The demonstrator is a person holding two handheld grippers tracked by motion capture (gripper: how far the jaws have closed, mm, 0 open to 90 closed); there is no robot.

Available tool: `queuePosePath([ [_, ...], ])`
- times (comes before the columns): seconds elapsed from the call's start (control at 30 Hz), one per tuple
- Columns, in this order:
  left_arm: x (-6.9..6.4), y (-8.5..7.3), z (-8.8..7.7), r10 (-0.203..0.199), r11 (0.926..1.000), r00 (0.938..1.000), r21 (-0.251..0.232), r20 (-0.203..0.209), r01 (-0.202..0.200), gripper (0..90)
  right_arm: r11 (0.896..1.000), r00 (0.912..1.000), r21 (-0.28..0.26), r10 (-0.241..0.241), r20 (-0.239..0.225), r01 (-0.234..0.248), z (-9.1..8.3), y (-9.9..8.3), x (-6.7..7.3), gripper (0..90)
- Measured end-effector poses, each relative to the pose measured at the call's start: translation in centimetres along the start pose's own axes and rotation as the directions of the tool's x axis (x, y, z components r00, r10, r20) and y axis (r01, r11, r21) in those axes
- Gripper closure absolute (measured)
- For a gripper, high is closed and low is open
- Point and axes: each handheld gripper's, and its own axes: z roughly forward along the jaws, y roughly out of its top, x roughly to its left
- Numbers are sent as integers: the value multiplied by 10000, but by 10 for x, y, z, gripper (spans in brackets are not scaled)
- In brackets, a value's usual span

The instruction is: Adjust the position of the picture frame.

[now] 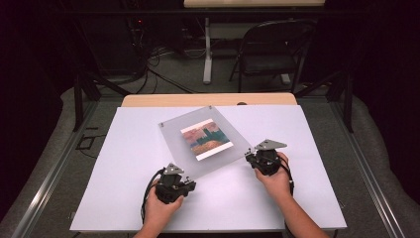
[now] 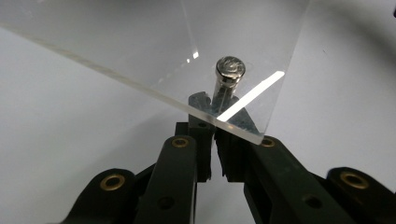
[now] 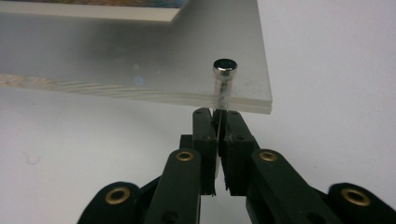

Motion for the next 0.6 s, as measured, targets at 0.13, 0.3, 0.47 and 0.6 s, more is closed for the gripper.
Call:
queuePosePath([
  [0.13, 13, 2, -5, -196, 9997, 9997, -136, -157, 194, 847, 10000, 9998, -26, 69, -194, -69, -7, -1, 8, 855],
  [0.3, 27, 5, -10, -410, 9987, 9986, -322, -329, 400, 846, 9999, 9990, -95, 129, -427, -133, -14, -4, 20, 854],
  [0.47, 43, 5, -11, -727, 9961, 9964, -533, -436, 704, 841, 9999, 9976, -76, 135, -679, -140, -20, -10, 33, 853],
  [0.6, 45, 8, -9, -698, 9962, 9969, -537, -360, 678, 838, 9999, 9975, -72, 147, -688, -152, -21, -12, 36, 853],
])
